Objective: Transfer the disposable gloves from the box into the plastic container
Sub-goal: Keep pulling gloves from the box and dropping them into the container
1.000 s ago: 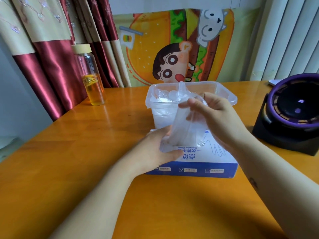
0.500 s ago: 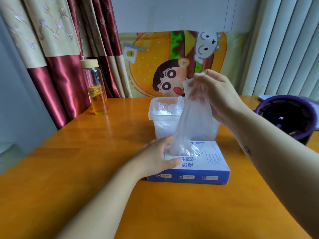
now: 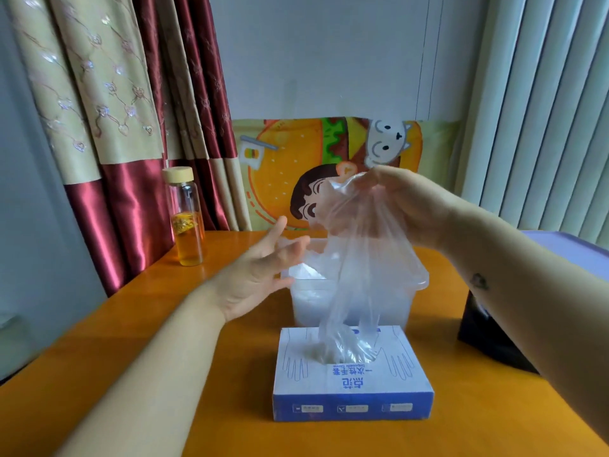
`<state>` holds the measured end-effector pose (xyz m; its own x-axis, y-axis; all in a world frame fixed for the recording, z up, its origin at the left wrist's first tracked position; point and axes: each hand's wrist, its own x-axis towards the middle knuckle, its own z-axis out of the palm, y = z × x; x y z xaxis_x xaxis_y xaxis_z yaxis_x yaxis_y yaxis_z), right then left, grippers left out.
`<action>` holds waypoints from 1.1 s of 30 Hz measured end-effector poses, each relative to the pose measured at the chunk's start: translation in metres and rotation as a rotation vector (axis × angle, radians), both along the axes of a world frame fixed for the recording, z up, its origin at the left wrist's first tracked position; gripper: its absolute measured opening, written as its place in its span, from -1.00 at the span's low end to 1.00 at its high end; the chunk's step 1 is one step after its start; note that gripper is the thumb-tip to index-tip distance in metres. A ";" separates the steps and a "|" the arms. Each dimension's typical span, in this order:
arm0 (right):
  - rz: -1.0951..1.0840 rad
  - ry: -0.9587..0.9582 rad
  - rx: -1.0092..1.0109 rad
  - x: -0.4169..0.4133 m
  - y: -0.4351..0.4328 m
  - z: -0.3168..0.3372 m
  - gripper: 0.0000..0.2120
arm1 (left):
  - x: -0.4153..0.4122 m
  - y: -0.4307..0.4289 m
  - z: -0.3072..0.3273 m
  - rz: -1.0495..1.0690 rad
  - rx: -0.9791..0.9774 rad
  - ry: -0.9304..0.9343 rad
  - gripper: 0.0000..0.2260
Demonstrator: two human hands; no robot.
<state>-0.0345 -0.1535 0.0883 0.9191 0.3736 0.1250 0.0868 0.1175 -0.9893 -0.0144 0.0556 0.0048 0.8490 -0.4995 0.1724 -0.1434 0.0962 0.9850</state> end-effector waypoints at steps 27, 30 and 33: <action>-0.476 -0.390 -1.012 0.088 -0.069 -0.058 -0.77 | 0.138 -0.048 0.025 0.324 0.838 -0.314 -0.78; -0.451 -0.328 -1.207 0.095 -0.073 -0.071 -0.68 | 0.140 -0.051 0.028 0.696 1.116 -0.682 -0.65; -0.425 -0.301 -1.363 0.100 -0.071 -0.081 -0.57 | 0.117 -0.062 0.039 0.641 1.047 -1.146 -0.71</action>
